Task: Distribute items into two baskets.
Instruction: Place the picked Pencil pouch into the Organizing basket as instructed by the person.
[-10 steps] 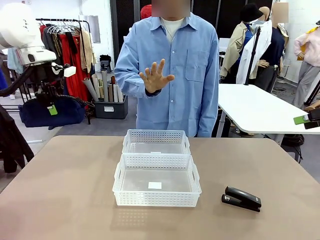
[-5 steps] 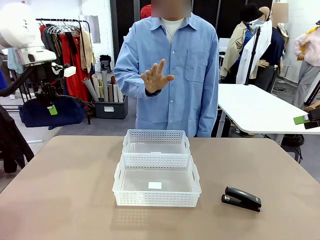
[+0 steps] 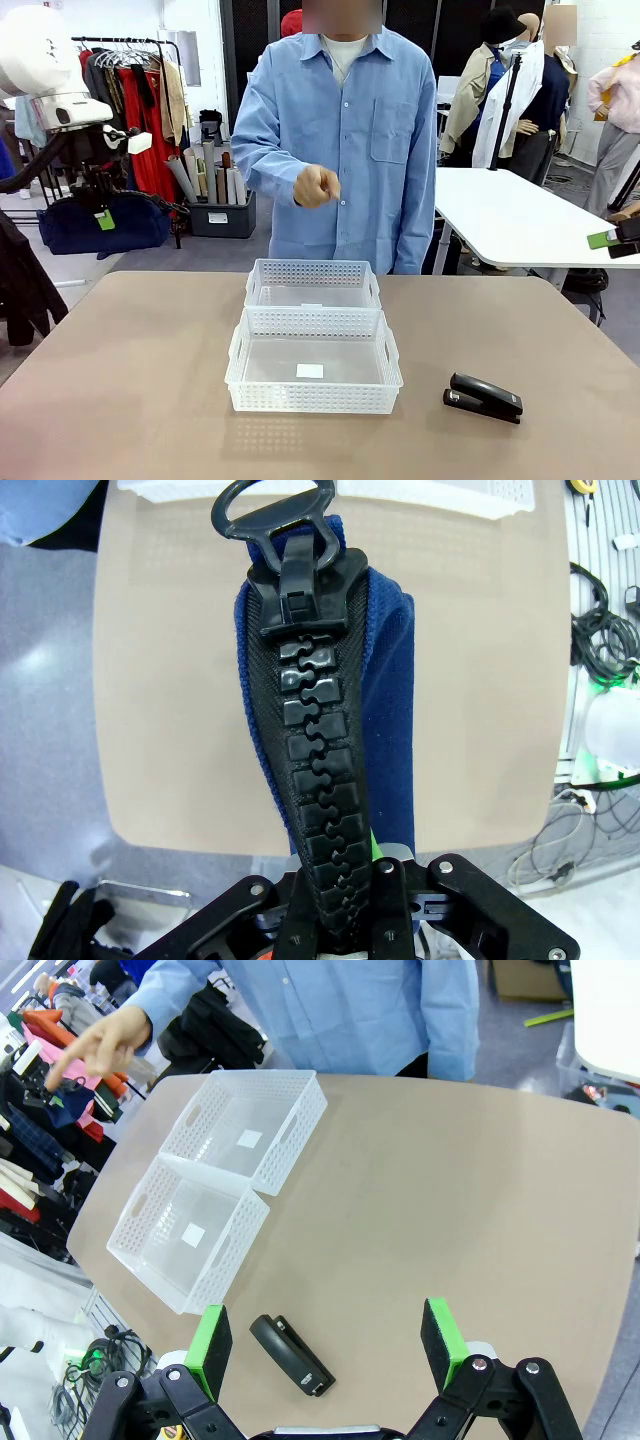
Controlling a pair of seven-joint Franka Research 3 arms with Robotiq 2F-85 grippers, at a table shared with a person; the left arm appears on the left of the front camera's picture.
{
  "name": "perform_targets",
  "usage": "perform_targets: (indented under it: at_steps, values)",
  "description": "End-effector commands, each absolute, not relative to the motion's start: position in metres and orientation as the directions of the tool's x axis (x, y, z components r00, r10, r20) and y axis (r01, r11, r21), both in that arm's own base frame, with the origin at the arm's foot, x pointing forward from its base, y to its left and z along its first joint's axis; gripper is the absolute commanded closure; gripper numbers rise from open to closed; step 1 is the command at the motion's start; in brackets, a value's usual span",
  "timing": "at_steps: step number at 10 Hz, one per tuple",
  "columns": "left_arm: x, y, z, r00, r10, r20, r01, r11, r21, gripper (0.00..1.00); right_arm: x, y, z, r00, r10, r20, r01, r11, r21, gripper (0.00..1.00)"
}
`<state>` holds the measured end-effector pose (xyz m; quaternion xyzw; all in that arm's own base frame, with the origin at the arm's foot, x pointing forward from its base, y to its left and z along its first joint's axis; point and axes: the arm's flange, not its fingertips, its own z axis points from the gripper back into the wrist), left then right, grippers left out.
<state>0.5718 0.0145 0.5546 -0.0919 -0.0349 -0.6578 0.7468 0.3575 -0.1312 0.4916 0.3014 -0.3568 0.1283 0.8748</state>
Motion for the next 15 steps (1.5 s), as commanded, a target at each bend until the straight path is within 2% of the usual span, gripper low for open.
perform_targets:
  at_steps: [1, 13, 15]
  values:
    - [0.572, 0.016, 0.558, 0.145, -0.976, 0.165, 0.987, 0.132, -0.088, 1.00, 0.360, -0.131, 0.491, 0.695, -0.008, 0.719, -0.453, 0.772, 0.446, 0.00]
    - [0.572, 0.015, 0.555, 0.132, -0.976, 0.173, 0.989, 0.118, -0.091, 1.00, 0.360, -0.131, 0.491, 0.695, -0.008, 0.719, -0.453, 0.772, 0.446, 0.00]
    - [0.548, 0.002, 0.551, 0.132, -0.978, 0.159, 0.989, 0.120, -0.082, 1.00, 0.360, -0.131, 0.491, 0.695, -0.008, 0.719, -0.453, 0.772, 0.446, 0.00]
